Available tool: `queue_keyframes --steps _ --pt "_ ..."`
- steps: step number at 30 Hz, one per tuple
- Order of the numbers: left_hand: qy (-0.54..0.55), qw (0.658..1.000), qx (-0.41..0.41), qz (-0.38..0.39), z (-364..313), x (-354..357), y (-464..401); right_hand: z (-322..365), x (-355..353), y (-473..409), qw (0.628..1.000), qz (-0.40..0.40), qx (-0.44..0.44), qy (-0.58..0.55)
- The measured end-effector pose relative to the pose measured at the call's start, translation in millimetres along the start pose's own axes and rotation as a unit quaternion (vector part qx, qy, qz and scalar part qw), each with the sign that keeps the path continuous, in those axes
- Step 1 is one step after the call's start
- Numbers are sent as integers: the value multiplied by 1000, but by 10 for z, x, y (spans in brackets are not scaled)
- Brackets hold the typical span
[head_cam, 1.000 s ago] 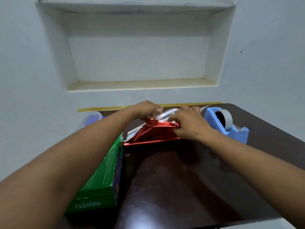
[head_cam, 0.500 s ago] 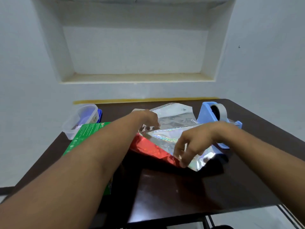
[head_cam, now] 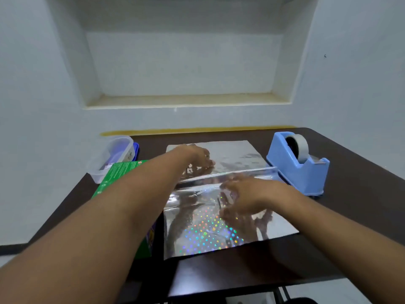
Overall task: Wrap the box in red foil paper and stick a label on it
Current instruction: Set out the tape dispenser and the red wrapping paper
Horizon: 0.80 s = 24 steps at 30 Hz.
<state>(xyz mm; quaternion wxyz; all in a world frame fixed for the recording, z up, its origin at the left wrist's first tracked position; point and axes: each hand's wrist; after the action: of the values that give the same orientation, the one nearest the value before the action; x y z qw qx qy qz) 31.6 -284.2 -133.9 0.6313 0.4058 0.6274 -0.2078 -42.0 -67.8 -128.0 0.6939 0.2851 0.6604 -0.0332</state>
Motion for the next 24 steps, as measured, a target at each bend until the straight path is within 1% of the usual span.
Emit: queue_keyframes --steps 3,5,7,9,10,12,14,17,20,24 --pt "-58 998 -18 -9 -66 91 -94 21 11 178 999 25 9 27" --pt "-63 997 -33 -16 -73 154 -193 16 -63 192 1000 22 12 -12" --pt "-44 998 -20 -35 -101 187 -272 23 -130 117 999 -24 5 -44" --pt "-13 999 7 -50 -180 193 -267 42 -83 18 997 -58 10 -47" --pt "-3 999 19 -44 -205 207 -260 53 -20 -19 997 -54 20 -42" --pt "0 999 36 -19 -210 245 -265 53 145 -81 999 -20 41 -23" --pt "0 999 32 -15 -171 301 -266 53 262 -70 998 2 59 -21" --pt "9 999 42 -18 -85 366 -360 66 282 -15 997 -3 66 -40" --pt "10 999 47 -11 102 526 -732 74 314 -19 997 -10 64 -43" --pt "4 999 34 -13 -98 262 -291 87 279 -37 996 -15 65 -53"
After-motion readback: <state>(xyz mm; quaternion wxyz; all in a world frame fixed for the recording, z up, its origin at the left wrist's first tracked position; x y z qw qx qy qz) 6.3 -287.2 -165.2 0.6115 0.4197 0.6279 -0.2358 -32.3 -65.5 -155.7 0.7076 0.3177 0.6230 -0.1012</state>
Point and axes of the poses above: each hand's wrist, its own y-axis away from the middle knuckle, its own x-axis out of the palm, z = x × y, and after that the axes turned 15 degrees about x, right-handed
